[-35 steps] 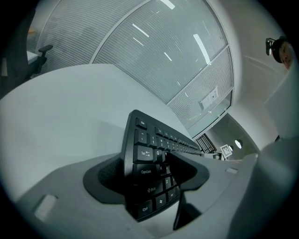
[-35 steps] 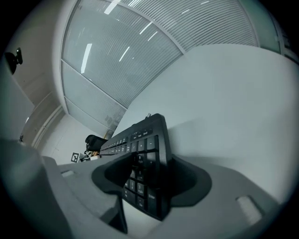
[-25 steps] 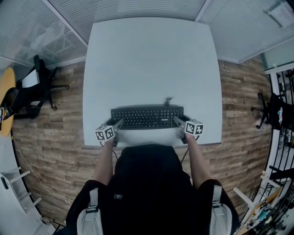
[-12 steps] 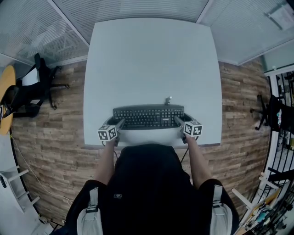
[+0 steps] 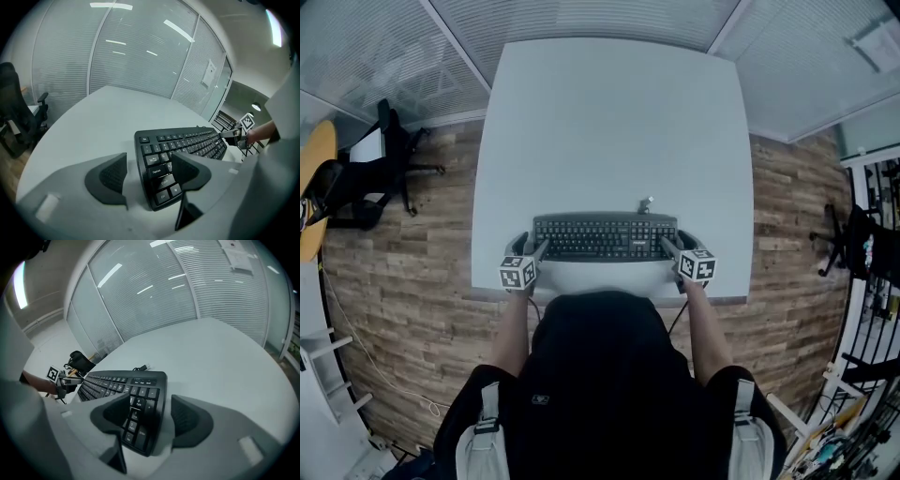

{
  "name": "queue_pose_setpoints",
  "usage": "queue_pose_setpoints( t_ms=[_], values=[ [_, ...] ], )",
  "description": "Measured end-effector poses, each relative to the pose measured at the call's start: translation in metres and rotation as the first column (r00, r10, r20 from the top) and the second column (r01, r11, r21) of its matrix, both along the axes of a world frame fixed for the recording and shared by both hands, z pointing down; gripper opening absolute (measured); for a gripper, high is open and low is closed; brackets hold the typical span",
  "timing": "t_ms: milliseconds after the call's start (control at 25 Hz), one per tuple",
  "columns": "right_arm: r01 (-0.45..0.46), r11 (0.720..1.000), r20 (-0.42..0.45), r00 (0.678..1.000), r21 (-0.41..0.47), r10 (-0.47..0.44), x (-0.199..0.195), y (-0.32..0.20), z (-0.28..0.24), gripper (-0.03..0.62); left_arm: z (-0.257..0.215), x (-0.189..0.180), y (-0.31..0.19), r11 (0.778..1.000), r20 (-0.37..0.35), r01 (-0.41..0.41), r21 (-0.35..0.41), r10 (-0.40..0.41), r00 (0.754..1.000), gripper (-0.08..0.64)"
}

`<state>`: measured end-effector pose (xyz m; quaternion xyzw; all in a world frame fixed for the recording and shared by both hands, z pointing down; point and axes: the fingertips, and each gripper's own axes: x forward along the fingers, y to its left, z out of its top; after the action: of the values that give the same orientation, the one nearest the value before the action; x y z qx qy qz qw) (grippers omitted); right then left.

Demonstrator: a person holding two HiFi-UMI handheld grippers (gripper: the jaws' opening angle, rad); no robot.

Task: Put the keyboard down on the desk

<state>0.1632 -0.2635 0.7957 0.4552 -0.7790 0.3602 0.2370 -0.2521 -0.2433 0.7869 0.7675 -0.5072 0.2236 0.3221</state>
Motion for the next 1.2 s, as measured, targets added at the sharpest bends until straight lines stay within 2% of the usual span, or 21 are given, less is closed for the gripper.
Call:
queue_pose_setpoints(
  t_ms=[120, 200, 240, 320, 560, 840, 1200],
  values=[
    [0.015, 0.999, -0.048, 0.999, 0.05, -0.013, 0.008, 0.004, -0.007, 0.177, -0.004, -0.001, 0.007, 1.0, -0.001, 0.023, 0.003, -0.023, 1.0, 0.308],
    [0.035, 0.997, -0.045, 0.998, 0.074, -0.032, 0.009, 0.009, -0.014, 0.079, -0.009, 0.001, 0.011, 1.0, 0.008, 0.021, 0.016, -0.021, 1.0, 0.304],
    [0.051, 0.995, -0.041, 0.998, 0.084, -0.048, 0.007, 0.011, -0.017, 0.052, -0.012, 0.003, 0.013, 1.0, 0.018, 0.013, 0.027, -0.013, 1.0, 0.296],
    [0.094, 0.99, -0.053, 0.995, 0.104, -0.088, 0.003, 0.016, -0.022, 0.004, -0.02, 0.009, 0.017, 0.999, 0.04, -0.011, 0.05, 0.009, 0.999, 0.225],
    [0.194, 0.973, -0.087, 0.979, 0.128, -0.184, -0.001, 0.041, -0.036, 0.003, -0.042, 0.044, 0.038, 0.992, 0.067, -0.094, 0.08, 0.089, 0.994, 0.036],
    [0.255, 0.949, -0.06, 0.967, 0.187, -0.248, 0.001, 0.071, -0.07, 0.003, -0.074, 0.085, 0.058, 0.984, 0.057, -0.129, 0.124, 0.123, 0.991, 0.012],
    [0.249, 0.946, -0.045, 0.968, 0.209, -0.246, 0.015, 0.108, -0.08, 0.003, -0.098, 0.111, 0.089, 0.974, 0.061, -0.158, 0.16, 0.15, 0.987, 0.011]
  ],
)
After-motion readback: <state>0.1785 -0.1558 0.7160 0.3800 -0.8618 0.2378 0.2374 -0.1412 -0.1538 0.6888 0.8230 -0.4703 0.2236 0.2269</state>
